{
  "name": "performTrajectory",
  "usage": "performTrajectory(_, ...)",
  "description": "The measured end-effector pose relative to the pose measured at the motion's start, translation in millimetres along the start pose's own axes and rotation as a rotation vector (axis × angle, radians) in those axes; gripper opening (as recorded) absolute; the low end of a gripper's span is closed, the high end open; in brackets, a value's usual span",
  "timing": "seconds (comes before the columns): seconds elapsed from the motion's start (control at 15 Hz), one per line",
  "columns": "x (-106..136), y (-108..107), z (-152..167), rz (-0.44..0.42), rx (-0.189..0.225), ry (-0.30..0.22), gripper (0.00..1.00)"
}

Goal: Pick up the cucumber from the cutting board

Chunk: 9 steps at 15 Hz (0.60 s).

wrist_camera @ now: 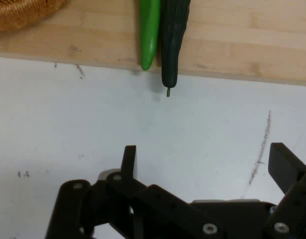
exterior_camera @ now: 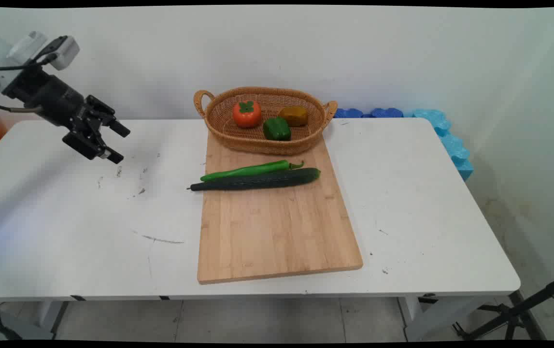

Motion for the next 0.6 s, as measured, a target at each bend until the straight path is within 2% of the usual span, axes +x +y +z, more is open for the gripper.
performTrajectory(0.27,19,1,11,0.044,0.009,-0.017,1.00)
performTrajectory(0.6,64,12,47,0.128,0.008,-0.031,1.00)
